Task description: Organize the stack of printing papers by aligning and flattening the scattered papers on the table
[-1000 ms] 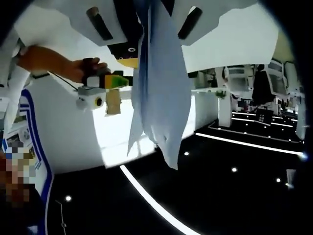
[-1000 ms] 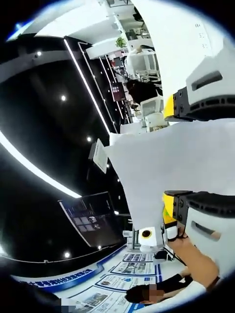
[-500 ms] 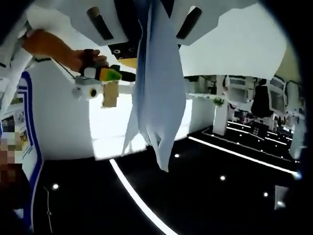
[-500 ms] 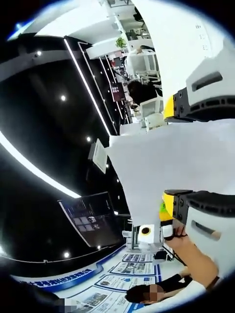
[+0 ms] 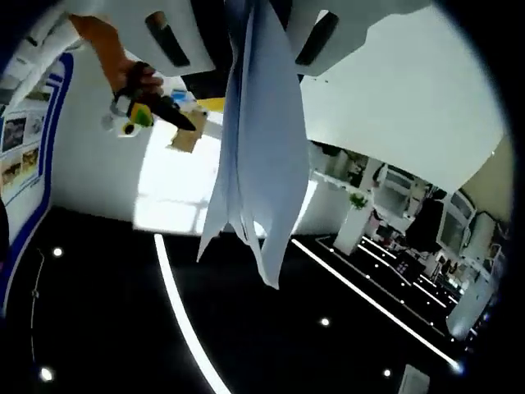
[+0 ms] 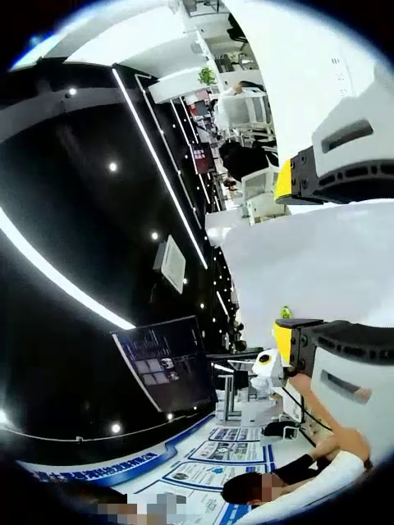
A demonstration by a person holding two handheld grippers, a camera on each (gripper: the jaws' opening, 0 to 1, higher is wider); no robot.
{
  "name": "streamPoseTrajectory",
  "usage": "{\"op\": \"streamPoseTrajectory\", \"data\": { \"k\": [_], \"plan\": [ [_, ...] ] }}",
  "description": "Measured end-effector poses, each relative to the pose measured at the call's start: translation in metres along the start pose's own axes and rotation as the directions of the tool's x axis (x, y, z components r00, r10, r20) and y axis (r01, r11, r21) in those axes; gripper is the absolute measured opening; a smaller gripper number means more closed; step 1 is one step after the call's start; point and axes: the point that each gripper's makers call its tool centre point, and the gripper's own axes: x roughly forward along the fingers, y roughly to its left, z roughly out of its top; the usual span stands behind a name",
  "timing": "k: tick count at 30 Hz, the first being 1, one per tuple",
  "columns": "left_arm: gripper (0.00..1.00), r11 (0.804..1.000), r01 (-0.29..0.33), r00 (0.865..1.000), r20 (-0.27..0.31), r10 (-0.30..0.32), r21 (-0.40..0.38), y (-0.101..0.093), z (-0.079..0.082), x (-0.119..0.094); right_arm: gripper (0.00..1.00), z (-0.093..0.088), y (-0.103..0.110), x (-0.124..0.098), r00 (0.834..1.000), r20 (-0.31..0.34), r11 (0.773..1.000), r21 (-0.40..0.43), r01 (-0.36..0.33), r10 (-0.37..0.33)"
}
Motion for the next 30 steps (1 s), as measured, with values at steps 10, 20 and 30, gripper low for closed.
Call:
{"op": "streamPoseTrajectory", "data": {
  "k": [10,20,30],
  "plan": [
    [0.06,0.963,0.063,0.993,0.112,-0.034,-0.263,-0.033,0.006,-0.015,0.55,0.03,0.003,-0.048,0.996,-0.052,0.992,-0.101,0.074,-0.079],
    [0.06,0.974,-0.109,0.988,0.086,0.128,-0.199,-0.012,-0.034,-0.046,0.54,0.021,-0.005,-0.096,0.987,-0.133,0.995,-0.035,0.09,-0.093],
    [0.07,0.937,-0.313,0.948,0.105,0.299,0.156,0.057,-0.066,-0.08,0.54,0.006,-0.04,-0.153,0.956,-0.212,0.978,0.008,0.208,-0.201]
  ]
}}
